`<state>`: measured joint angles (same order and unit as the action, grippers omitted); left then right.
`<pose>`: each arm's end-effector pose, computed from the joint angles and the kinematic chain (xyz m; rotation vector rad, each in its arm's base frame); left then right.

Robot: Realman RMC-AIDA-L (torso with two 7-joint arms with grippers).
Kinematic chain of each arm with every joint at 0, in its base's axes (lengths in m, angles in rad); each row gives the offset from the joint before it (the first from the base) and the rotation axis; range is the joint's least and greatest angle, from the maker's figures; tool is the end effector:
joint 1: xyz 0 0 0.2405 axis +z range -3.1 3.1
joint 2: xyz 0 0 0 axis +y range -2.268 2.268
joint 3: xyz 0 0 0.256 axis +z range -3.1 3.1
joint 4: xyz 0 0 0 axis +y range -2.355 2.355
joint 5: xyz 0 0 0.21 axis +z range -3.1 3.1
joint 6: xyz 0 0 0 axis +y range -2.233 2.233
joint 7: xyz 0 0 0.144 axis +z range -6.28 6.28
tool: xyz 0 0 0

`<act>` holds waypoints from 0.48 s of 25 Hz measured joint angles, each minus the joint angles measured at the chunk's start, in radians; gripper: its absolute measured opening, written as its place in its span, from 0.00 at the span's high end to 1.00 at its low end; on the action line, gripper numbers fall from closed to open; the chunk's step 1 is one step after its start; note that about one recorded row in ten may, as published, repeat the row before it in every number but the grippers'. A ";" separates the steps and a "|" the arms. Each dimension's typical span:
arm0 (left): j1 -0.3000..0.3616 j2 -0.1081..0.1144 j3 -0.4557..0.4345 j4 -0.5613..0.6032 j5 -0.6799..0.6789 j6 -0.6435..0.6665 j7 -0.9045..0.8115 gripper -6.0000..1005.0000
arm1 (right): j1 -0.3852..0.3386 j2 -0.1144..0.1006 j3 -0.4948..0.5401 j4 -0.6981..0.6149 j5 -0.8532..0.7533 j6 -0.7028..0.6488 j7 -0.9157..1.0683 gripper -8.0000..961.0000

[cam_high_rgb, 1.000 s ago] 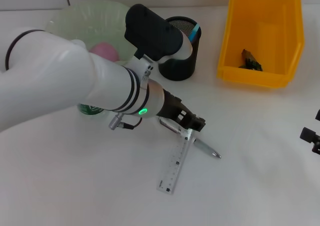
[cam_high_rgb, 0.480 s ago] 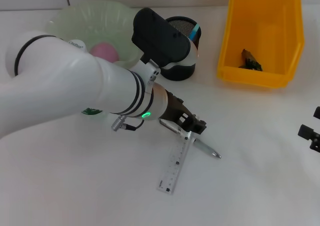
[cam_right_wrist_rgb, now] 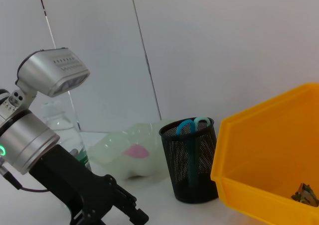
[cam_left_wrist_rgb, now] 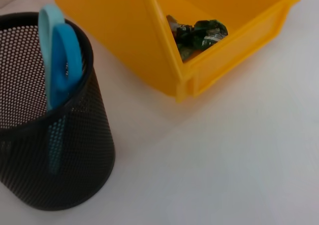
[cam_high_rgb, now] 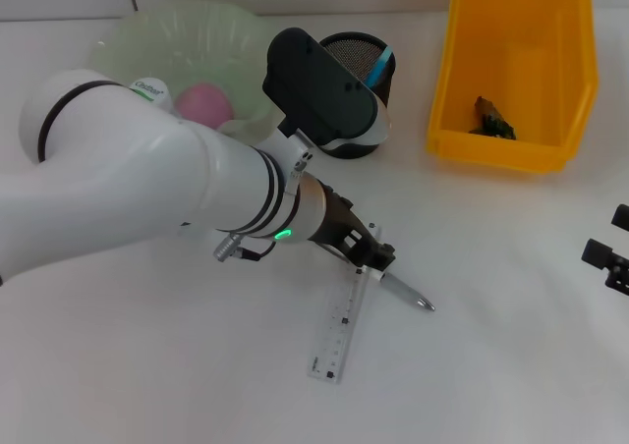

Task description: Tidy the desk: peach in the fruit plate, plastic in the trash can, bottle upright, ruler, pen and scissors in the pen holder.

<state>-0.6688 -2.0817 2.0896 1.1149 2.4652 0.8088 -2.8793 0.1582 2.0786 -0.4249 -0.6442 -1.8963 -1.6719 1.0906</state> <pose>-0.1403 0.3376 -0.1410 -2.6469 -0.6324 0.2662 0.3632 0.2169 0.0420 -2.2961 0.7005 0.7716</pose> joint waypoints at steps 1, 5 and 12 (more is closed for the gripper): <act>0.000 0.000 0.000 -0.002 -0.001 0.000 0.000 0.21 | 0.000 0.000 0.000 0.000 0.000 0.000 0.003 0.28; 0.001 0.000 -0.007 -0.004 -0.003 0.002 0.000 0.21 | 0.001 0.000 0.000 0.000 0.000 0.000 0.005 0.28; 0.001 0.000 -0.016 -0.006 -0.006 0.016 0.000 0.21 | 0.001 0.000 -0.001 0.000 0.000 0.000 0.006 0.28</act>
<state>-0.6680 -2.0816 2.0736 1.1091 2.4589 0.8251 -2.8794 0.1595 2.0786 -0.4258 -0.6442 -1.8963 -1.6720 1.0968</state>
